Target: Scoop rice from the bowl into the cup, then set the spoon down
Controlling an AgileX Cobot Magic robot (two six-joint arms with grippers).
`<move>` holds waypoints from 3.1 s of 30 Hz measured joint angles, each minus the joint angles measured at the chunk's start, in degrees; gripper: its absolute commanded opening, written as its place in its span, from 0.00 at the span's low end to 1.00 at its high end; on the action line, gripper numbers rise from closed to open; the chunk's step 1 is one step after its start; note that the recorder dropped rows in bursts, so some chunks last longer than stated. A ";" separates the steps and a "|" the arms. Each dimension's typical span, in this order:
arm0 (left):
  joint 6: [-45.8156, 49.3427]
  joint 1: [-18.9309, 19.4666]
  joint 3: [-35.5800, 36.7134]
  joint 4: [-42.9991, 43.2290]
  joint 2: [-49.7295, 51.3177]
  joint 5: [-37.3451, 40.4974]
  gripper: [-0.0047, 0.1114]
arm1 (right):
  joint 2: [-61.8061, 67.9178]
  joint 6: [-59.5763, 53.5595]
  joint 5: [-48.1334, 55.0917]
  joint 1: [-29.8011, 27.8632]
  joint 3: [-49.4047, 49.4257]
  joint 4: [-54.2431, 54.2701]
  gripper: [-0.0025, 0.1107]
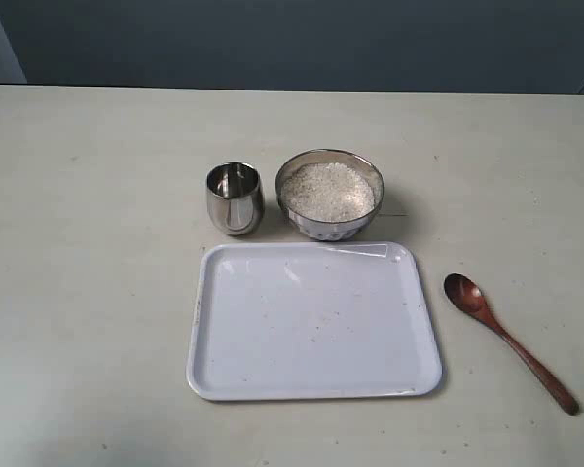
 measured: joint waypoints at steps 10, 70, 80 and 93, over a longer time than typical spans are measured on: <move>0.00 0.00 0.00 0.00 0.00 0.00 0.04 | 0.00 0.53 -17.69 0.00 0.00 8.66 0.42; 0.00 0.00 0.00 0.00 0.00 0.00 0.04 | 0.00 13.45 -24.93 0.00 0.00 19.37 0.01; 0.00 0.00 0.00 0.00 0.00 0.00 0.04 | 0.00 13.45 -24.91 0.00 0.00 21.63 0.01; 0.00 0.00 0.00 0.00 0.00 0.00 0.04 | 19.39 8.09 -13.18 5.16 -16.88 9.29 0.01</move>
